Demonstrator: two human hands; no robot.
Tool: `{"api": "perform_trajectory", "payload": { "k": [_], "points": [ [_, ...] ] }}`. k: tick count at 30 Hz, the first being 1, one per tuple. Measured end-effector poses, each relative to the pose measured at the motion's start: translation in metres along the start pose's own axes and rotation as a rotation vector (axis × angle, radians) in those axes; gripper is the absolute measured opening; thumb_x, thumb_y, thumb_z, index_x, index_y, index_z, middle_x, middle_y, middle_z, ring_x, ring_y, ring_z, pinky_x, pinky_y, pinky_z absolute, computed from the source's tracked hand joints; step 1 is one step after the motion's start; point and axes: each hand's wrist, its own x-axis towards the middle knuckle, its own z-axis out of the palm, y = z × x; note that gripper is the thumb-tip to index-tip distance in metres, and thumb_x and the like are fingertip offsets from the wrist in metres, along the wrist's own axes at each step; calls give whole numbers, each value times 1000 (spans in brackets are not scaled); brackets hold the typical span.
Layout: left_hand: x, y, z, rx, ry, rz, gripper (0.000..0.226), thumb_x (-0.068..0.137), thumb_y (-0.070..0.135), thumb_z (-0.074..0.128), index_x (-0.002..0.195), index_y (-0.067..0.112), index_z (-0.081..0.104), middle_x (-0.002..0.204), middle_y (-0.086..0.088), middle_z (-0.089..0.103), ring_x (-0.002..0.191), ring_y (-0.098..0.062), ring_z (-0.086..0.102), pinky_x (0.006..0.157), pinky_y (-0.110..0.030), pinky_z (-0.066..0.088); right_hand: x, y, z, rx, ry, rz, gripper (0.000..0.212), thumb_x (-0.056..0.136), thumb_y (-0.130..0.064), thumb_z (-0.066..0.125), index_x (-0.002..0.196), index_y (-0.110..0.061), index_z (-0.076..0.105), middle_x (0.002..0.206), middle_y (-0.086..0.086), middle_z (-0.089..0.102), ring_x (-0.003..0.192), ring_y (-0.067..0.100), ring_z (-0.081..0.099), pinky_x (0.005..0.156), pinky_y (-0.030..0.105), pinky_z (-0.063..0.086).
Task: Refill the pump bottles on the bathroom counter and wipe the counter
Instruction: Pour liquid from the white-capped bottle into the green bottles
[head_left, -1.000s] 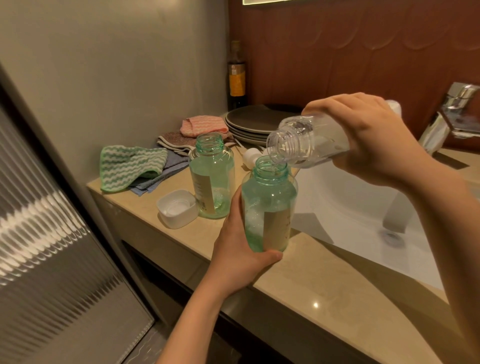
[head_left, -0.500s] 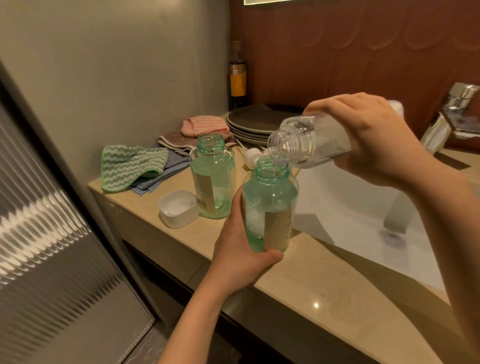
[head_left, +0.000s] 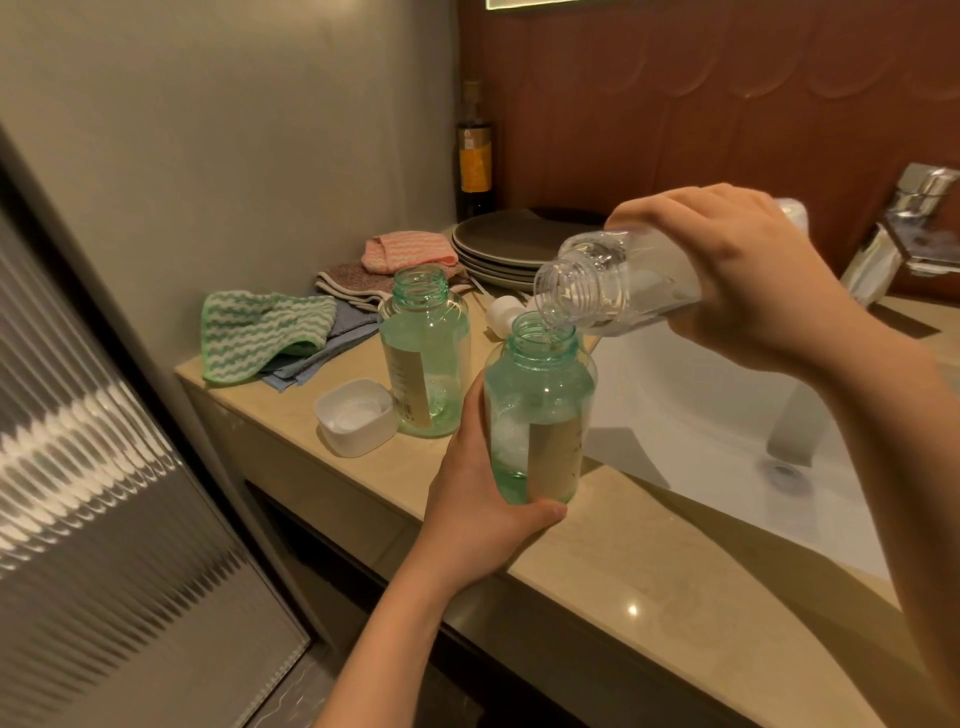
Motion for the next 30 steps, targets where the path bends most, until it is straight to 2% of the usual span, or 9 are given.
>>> {"api": "perform_trajectory", "payload": {
  "k": [4,7,10,17,24,27,29,30],
  "points": [
    [0,1,0,4,0,-2,114,59,20,87,115,74,2,133,31,35,121,9,34,87,-3,29,0,0,1,0,-1,-2,70,67,-4,77,130,-18,48,123,11,57,111,34,50,94,46,37],
    [0,1,0,4,4,-14,116,58,21,87,118,72,3,138,28,37,124,5,37,95,-15,33,1,0,0,4,3,-5,69,69,-4,76,130,-18,48,123,11,57,112,34,50,95,46,35],
    [1,2,0,4,5,-24,117,57,20,88,121,71,4,140,24,39,126,1,39,100,-22,35,0,0,0,1,4,-6,69,69,-3,76,130,-18,48,124,11,57,111,34,49,94,46,35],
    [0,3,0,5,2,-28,115,58,20,87,116,74,3,140,26,37,126,3,37,99,-20,33,0,0,0,12,-2,0,69,69,-4,76,130,-18,48,124,10,57,112,33,49,95,45,35],
    [0,4,0,15,-1,-35,117,58,19,88,119,70,2,142,23,37,128,1,37,102,-22,34,0,3,-1,91,-99,62,75,67,-4,76,132,-25,44,121,4,55,106,25,48,84,31,31],
    [0,3,-1,22,4,-35,117,58,20,87,120,70,2,142,21,37,128,0,37,100,-22,35,-1,2,-2,170,-177,122,80,65,-5,77,130,-33,40,118,1,54,105,24,49,83,42,45],
    [-1,3,0,27,7,-26,116,58,21,87,117,71,1,141,23,37,126,1,37,97,-19,33,-2,3,-3,220,-220,161,83,62,-8,79,128,-38,38,117,-2,53,104,24,50,81,50,49],
    [-1,4,0,36,8,-24,116,58,22,87,116,72,0,140,23,37,125,1,38,96,-19,34,-2,3,-4,236,-244,173,85,61,-9,81,128,-38,37,117,-3,53,104,24,51,80,50,49]
  ]
}}
